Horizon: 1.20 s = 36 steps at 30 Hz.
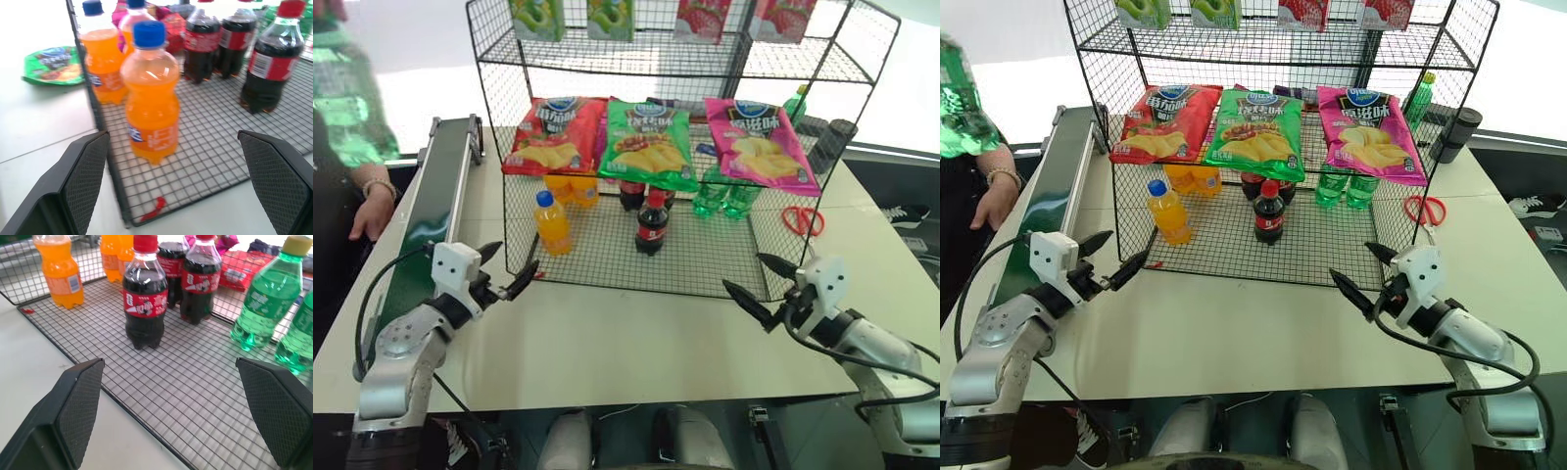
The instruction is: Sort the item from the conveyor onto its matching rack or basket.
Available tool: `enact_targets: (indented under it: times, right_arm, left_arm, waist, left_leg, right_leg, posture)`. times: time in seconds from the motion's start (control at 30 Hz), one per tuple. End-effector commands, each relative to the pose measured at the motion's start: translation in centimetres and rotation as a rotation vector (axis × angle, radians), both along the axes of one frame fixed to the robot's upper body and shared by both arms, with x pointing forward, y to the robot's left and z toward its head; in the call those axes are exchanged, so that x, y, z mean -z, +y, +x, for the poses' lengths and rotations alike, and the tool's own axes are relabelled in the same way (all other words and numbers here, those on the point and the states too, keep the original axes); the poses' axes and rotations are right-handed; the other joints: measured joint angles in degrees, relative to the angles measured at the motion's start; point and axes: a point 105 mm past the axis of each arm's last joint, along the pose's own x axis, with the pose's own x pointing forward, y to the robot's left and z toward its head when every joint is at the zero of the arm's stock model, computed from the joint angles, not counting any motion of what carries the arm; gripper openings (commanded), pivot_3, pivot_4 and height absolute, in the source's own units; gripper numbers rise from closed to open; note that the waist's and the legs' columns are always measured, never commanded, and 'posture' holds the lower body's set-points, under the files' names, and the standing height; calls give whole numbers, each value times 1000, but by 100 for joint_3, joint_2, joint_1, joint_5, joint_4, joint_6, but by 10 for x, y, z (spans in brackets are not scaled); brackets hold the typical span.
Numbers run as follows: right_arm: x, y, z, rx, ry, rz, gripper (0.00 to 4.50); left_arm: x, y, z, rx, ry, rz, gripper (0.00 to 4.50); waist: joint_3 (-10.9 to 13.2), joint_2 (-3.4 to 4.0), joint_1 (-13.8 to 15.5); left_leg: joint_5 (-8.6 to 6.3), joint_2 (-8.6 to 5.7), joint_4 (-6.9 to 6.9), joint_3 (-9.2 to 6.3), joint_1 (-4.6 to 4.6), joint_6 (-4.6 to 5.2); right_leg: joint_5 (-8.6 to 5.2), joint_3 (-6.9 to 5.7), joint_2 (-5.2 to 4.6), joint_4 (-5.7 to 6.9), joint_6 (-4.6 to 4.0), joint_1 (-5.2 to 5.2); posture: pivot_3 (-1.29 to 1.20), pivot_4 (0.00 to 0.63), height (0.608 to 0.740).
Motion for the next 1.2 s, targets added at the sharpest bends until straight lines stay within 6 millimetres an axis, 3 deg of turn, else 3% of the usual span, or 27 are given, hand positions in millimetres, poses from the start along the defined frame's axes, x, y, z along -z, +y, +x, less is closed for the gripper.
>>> enact_targets:
  times: [0.03, 0.33, 0.57, 0.73, 0.9, 1.2]
  right_arm:
    - [-11, 6, 2, -28, -47, 1, 4467]
    - [-14, 22, 12, -99, -62, 12, 4467]
    - [-21, 74, 11, -272, -94, 48, 4467]
    - [-18, 93, 10, -333, -91, 48, 4467]
    - [-5, 109, 10, -393, -78, 45, 4467]
    - [-2, 110, 15, -376, -92, 48, 4467]
  left_arm:
    - [-12, 6, -5, -35, -62, 9, 4500]
    - [-20, 31, -11, -164, -101, -24, 4500]
    - [-17, 84, -23, -457, -135, -109, 4500]
    - [-12, 110, -31, -600, -142, -125, 4500]
    - [-5, 114, -33, -623, -123, -111, 4500]
    - [0, 109, -30, -642, -106, -108, 4500]
  waist:
    - [0, -1, 3]
    - [-1, -3, 5]
    - [-1, -4, -10]
    - [-5, -17, 18]
    - [-17, -36, 2]
    - [-17, -36, -1]
  left_leg:
    - [0, 0, 0, 0, 0, 0]
    - [0, 0, 1, 0, 0, 0]
    - [0, 2, 0, -1, 3, 0]
    - [0, 1, 0, -1, 1, 0]
    - [0, -2, 2, -1, -1, -1]
    - [0, 0, 1, -1, -1, -1]
  right_leg:
    - [0, 0, 0, 0, 0, 0]
    - [0, 0, -1, 0, 0, 0]
    - [0, 0, 0, 2, -1, 0]
    - [0, -3, -2, 0, 0, 0]
    - [0, -3, -5, -1, 0, 1]
    - [0, -3, -5, 0, 0, -1]
  posture:
    - [0, 150, 734]
    - [0, 150, 734]
    - [0, 150, 734]
    - [0, 150, 734]
    - [0, 150, 734]
    - [0, 150, 734]
